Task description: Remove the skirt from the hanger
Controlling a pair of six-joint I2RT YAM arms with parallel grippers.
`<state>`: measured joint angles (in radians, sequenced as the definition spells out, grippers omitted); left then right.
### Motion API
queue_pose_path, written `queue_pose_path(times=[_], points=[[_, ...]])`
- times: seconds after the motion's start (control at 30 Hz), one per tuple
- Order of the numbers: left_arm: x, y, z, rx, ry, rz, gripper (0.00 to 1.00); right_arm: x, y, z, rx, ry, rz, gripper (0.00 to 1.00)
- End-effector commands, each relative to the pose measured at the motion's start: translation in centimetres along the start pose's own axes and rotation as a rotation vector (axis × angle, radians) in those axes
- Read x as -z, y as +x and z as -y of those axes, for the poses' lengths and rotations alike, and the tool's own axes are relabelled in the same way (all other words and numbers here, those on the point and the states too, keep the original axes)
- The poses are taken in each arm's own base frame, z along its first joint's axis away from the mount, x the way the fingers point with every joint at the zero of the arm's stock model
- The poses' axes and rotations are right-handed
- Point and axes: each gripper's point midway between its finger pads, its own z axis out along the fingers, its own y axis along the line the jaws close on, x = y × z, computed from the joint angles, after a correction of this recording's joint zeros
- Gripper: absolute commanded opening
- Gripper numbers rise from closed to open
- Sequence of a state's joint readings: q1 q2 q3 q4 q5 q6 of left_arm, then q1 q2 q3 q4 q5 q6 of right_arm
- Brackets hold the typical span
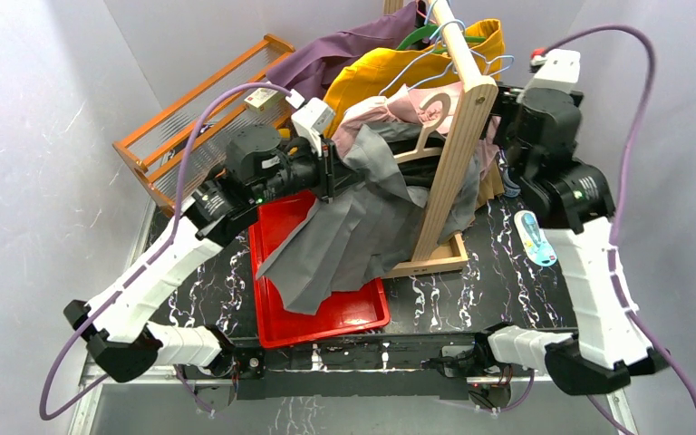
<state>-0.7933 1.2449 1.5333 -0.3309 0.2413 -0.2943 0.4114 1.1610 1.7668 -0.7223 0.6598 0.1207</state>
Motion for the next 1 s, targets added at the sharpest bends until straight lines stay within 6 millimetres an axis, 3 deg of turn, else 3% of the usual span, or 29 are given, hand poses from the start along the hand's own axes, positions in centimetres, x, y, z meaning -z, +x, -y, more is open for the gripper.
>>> queue_pose_path(times=[0.0,0.07,0.2,0.27,0.37,0.53,0.63,0.73,0.87,0.97], points=[[0.3,-4.5,2.7,-0.023,0.105,0.114,0.0,-0.6,-0.9,-0.1,-0.066,0.0,0.022,0.95],[-0.2,-4.3,2.4,-0.015,0.094,0.097,0.0,-1.5,-0.1,0.2,-0.094,-0.014,-0.001,0.95],[-0.7,-3.8,2.0,0.005,0.082,0.083,0.0,-5.0,3.1,5.2,-0.21,-0.044,-0.124,0.95],[-1.0,-3.5,1.8,0.017,0.076,0.074,0.0,-5.6,4.5,4.7,-0.254,-0.091,-0.172,0.95],[-1.5,-3.0,1.3,0.04,0.055,0.044,0.0,-5.2,4.6,4.4,-0.338,-0.194,-0.162,0.95],[-2.8,-2.3,1.2,0.064,0.097,0.001,0.0,-1.7,0.8,1.6,-0.353,-0.469,0.064,0.94],[-3.6,-2.3,1.5,0.074,0.166,-0.014,0.0,-1.2,1.1,0.0,-0.407,-0.594,0.037,0.9],[-4.4,-2.3,2.0,0.071,0.236,-0.025,0.0,0.7,1.3,-2.1,-0.433,-0.759,0.057,0.87],[-4.9,-2.3,2.7,0.059,0.298,-0.027,0.0,2.4,1.4,-3.3,-0.413,-0.856,0.051,0.87],[-4.7,-2.2,3.4,0.051,0.348,-0.032,0.0,1.9,2.4,-3.3,-0.389,-0.855,-0.006,0.78]])
